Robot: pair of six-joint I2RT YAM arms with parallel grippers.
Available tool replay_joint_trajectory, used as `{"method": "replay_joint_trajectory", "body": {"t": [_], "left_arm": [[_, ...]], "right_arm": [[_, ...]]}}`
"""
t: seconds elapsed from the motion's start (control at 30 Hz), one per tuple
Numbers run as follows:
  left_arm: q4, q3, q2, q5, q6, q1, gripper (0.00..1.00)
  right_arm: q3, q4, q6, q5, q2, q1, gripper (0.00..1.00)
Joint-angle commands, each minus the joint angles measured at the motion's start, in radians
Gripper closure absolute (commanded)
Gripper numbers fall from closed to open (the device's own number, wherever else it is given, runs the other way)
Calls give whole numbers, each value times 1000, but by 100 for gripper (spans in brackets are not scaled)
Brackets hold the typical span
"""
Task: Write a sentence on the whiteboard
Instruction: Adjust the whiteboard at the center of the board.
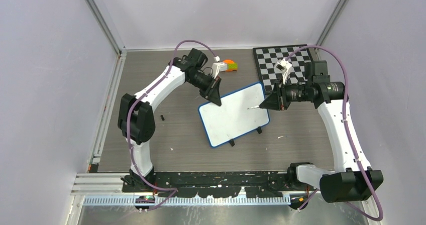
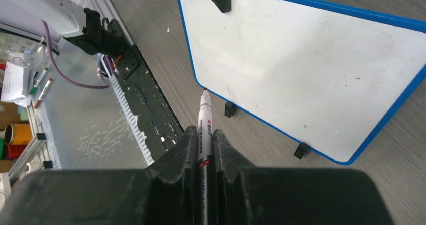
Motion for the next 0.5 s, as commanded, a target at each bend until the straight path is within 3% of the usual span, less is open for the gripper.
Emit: {"method": "replay_joint_trajectory", "body": {"t": [0.0,0.17,0.47], "left_arm": [[-33,23,24,-45,-64,-50,100],[-28,48,41,-77,-102,-93,100],[-36,151,52,-98,-115,-92,100]], "right_arm": [[-16,0,-20,0,-38,31,100],[-60,63,43,101,-75,91,100],[-45,54,57,121,-87,116,100]]}}
